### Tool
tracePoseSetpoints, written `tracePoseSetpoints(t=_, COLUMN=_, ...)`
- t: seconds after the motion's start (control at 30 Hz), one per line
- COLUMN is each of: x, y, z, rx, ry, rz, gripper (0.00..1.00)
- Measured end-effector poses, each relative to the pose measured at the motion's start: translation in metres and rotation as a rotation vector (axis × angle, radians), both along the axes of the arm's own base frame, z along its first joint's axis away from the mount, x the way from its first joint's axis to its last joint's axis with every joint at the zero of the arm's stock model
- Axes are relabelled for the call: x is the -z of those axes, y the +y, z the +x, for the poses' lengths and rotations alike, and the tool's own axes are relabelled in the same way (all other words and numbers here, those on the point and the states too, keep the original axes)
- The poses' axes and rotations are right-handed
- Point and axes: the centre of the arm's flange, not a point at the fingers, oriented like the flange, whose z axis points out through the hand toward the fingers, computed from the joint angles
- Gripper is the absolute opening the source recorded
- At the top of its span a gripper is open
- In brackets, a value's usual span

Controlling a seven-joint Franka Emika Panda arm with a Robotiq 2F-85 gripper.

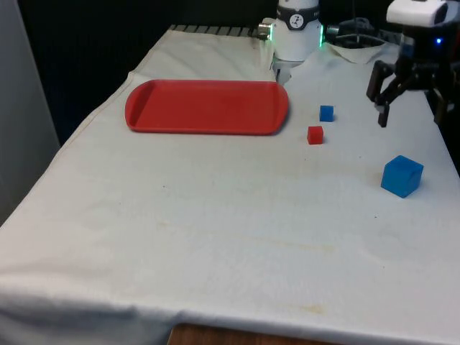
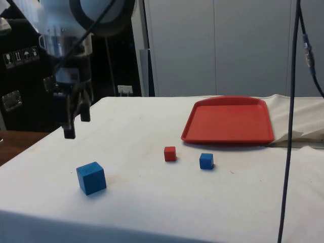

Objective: Pick up the largest block and place it onto the tray.

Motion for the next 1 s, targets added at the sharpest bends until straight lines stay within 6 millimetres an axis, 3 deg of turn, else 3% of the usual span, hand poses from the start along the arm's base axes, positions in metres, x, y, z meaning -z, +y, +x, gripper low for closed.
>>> tracePoseSetpoints(t=1.0, x=0.083, y=0.009, z=-0.006, rx=-0.208, ry=-0.018, rz=0.009, gripper=1.00)
